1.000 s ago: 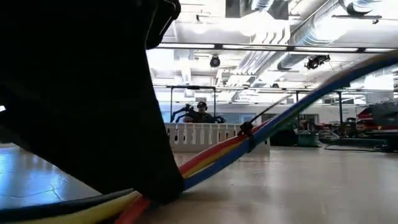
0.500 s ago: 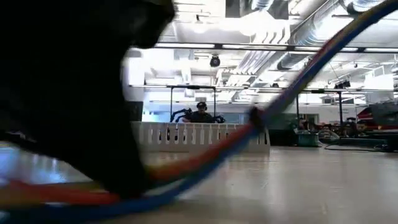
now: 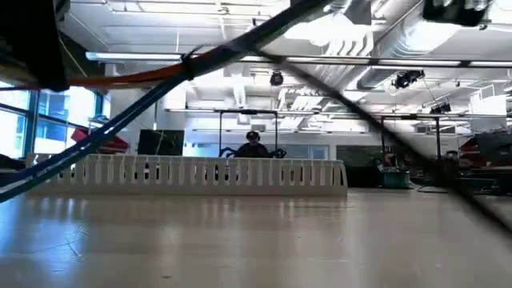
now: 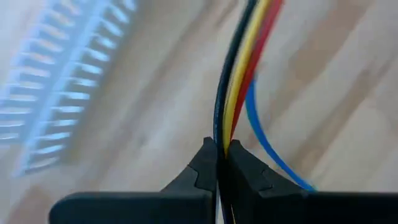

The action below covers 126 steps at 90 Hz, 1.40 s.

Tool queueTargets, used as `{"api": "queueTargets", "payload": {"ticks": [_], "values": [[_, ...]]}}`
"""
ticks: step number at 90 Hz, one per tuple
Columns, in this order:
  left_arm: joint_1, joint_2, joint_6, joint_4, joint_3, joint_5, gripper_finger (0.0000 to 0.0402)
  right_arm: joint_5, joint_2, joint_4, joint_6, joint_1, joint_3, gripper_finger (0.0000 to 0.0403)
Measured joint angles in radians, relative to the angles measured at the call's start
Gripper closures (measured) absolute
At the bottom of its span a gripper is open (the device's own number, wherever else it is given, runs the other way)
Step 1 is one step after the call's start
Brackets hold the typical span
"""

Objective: Ziptie cables
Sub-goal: Put ziptied cables in a white cable duct

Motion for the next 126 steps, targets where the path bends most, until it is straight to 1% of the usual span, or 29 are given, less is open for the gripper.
{"api": "queueTargets", "payload": {"ticks": [5,12,20,27,33,45,52,63,71,79,86,92,102,109,116,121,126], "values": [[0.002,-0.011,0.008,0.006,0.001,-0.037,0.0401,-0.034,0.0,0.024,-0.024,-0.022,0.0,0.038],[0.011,-0.01,0.02,0.046,0.0,-0.077,0.0401,-0.075,0.0,0.015,-0.048,-0.043,0.0,0.038],[0.029,0.004,0.053,0.182,-0.03,-0.096,0.0401,-0.125,0.0,-0.013,-0.065,-0.058,0.0,0.038],[0.041,0.026,0.089,0.367,-0.082,-0.081,0.04,-0.163,0.012,-0.056,-0.062,-0.06,0.0,0.038],[0.052,0.052,0.113,0.51,-0.129,-0.075,0.04,-0.176,0.019,-0.129,-0.045,-0.05,-0.002,0.038],[0.084,0.118,0.137,0.73,-0.191,-0.068,0.04,-0.189,0.017,-0.281,0.009,-0.024,-0.002,0.038],[0.106,0.162,0.167,0.813,-0.206,-0.049,0.04,-0.193,0.018,-0.348,0.029,-0.013,-0.003,0.038],[0.132,0.206,0.206,0.889,-0.206,0.001,0.0399,-0.202,0.018,-0.375,0.044,0.001,-0.003,0.038],[0.149,0.206,0.232,0.902,-0.206,0.062,0.0377,-0.203,0.018,-0.374,0.054,0.003,-0.003,0.038],[0.16,0.183,0.237,0.901,-0.206,0.075,0.034,-0.2,0.018,-0.375,0.054,0.006,-0.003,0.038],[0.17,0.154,0.251,0.906,-0.205,0.062,0.0302,-0.198,0.018,-0.374,0.058,0.007,-0.003,0.038],[0.177,0.137,0.273,0.919,-0.205,0.024,0.0271,-0.2,0.017,-0.373,0.069,0.007,-0.003,0.038],[0.194,0.141,0.353,1.021,-0.205,-0.038,0.023,-0.201,0.01,-0.35,0.113,0.006,-0.003,0.038],[0.212,0.167,0.408,1.104,-0.204,-0.06,0.0213,-0.2,-0.006,-0.32,0.14,0.003,-0.003,0.0381],[0.23,0.206,0.444,1.137,-0.205,-0.075,0.0206,-0.197,-0.028,-0.304,0.164,-0.002,-0.002,0.0385],[0.247,0.228,0.44,1.132,-0.205,-0.068,0.0205,-0.195,-0.046,-0.294,0.167,-0.006,-0.002,0.0387],[0.264,0.248,0.395,1.109,-0.205,-0.056,0.0206,-0.19,-0.069,-0.288,0.182,-0.009,-0.002,0.0387]]}}
